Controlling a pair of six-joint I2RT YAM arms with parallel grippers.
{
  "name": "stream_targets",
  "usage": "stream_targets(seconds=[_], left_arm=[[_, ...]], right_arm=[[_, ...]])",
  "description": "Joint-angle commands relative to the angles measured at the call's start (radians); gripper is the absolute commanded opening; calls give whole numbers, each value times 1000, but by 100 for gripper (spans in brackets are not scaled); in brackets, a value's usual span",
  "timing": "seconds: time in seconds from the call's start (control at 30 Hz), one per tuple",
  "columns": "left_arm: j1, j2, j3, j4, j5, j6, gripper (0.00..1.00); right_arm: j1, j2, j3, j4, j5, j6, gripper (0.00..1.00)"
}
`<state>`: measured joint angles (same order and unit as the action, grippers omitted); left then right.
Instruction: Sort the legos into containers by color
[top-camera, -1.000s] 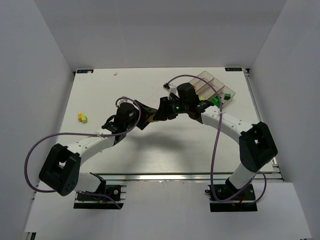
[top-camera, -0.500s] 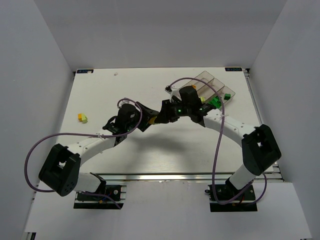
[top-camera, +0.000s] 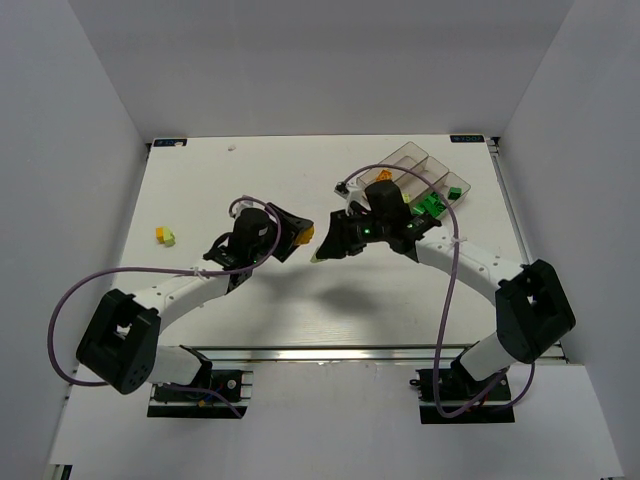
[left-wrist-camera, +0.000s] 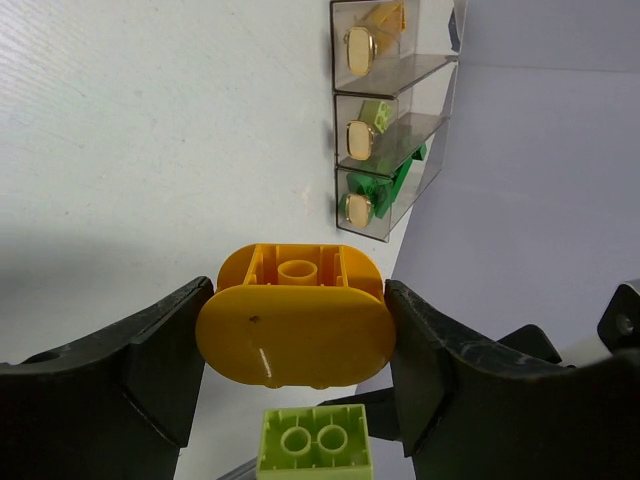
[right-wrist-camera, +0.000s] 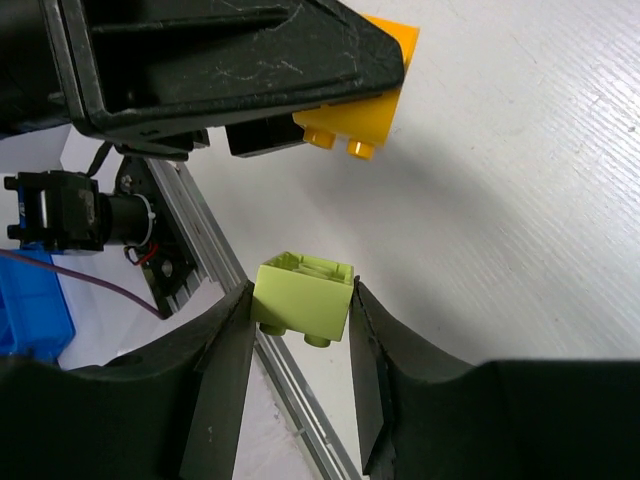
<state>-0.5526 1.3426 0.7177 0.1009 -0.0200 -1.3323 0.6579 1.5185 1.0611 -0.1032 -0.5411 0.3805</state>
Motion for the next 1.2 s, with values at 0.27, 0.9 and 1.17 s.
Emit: stream_targets(seconds=[0.27, 0.9, 1.17], left_arm=[[3, -82, -26, -32, -41, 41, 15], [3, -126, -64, -15, -35, 67, 16], [3, -125, -61, -21, -34, 74, 16]], right_arm=[[-245, -50, 45, -122, 27, -348, 0], [-577, 315, 484, -196, 90, -603, 0], [-581, 422, 563, -205, 132, -618, 0]])
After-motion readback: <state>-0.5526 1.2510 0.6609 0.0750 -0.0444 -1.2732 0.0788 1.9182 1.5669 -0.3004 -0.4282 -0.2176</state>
